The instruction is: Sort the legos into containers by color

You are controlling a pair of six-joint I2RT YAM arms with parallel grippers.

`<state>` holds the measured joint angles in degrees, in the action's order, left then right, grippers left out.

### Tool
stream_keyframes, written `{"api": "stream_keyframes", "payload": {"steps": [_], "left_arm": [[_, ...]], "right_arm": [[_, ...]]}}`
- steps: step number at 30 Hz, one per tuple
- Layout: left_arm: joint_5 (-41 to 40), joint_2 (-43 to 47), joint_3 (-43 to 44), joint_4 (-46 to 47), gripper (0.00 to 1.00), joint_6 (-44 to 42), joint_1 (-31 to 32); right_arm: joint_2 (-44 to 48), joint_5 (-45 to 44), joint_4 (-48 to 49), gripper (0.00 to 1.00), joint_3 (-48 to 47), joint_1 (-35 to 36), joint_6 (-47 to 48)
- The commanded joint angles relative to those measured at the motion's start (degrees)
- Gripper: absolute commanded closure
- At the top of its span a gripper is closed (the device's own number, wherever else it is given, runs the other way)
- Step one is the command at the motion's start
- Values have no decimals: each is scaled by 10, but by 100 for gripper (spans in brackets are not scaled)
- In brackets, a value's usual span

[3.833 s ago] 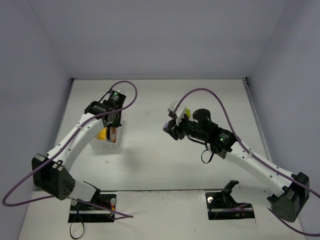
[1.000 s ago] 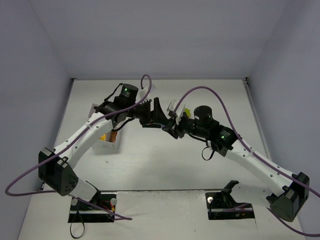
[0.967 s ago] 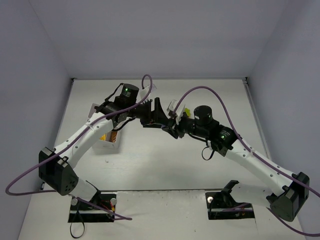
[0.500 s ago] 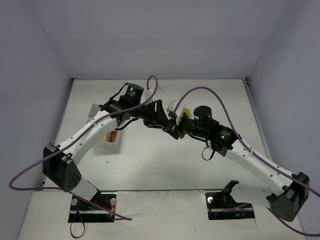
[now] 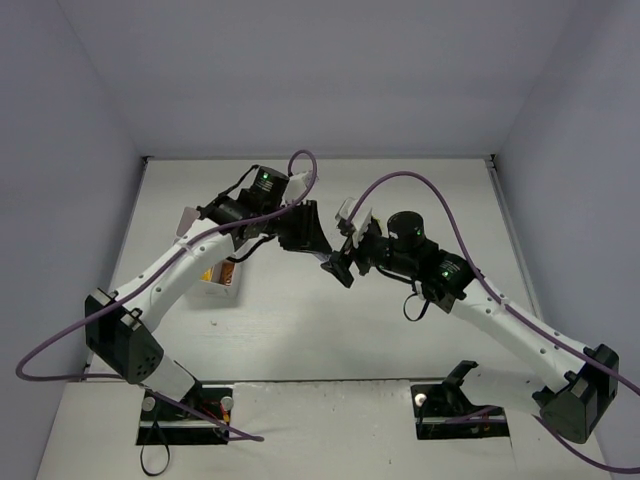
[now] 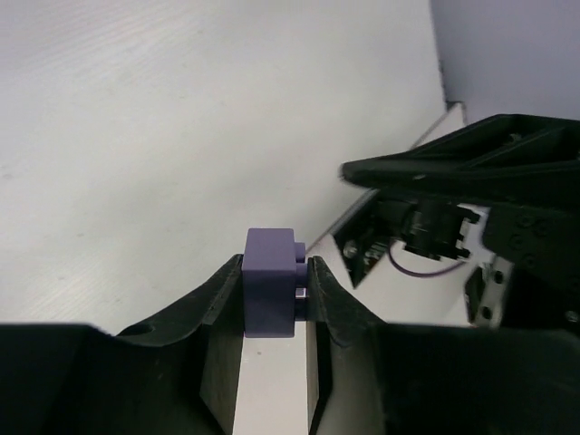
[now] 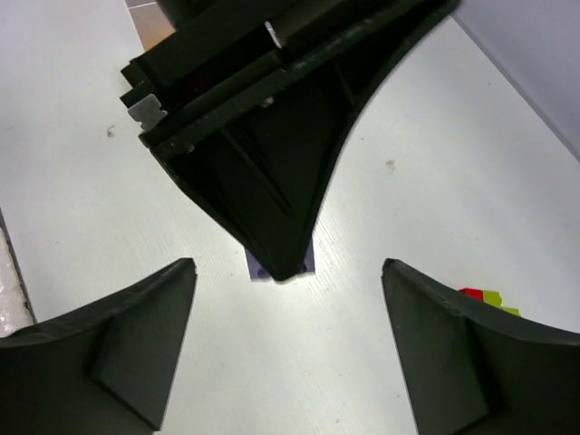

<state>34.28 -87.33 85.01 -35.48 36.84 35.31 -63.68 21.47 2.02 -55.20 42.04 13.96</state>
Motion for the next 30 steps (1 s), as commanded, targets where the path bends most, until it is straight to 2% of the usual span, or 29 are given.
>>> {"api": "stream_keyframes", "payload": {"steps": [1, 3, 6, 7, 11, 17, 30], "left_arm": [[-97, 15, 35, -52, 94, -56, -18], [-163, 20, 36, -81, 94, -80, -37], [-241, 31, 38, -113, 94, -106, -65], [-300, 34, 40, -125, 94, -114, -84], [-425, 46, 46, -134, 94, -177, -129], [-448, 10, 65, -133, 93, -229, -202], [-470, -73, 85, -115, 89, -258, -238]], "right_arm": [[-6, -40, 44, 16, -3, -1, -19], [-5, -50, 44, 11, -1, -1, -29], [-6, -67, 44, 10, 4, -1, -36], [-6, -71, 43, 10, 5, -2, -40], [-6, -76, 41, 10, 14, -3, -51], [0, -80, 40, 10, 26, -2, -55], [11, -107, 20, 10, 40, -4, -50]]}}
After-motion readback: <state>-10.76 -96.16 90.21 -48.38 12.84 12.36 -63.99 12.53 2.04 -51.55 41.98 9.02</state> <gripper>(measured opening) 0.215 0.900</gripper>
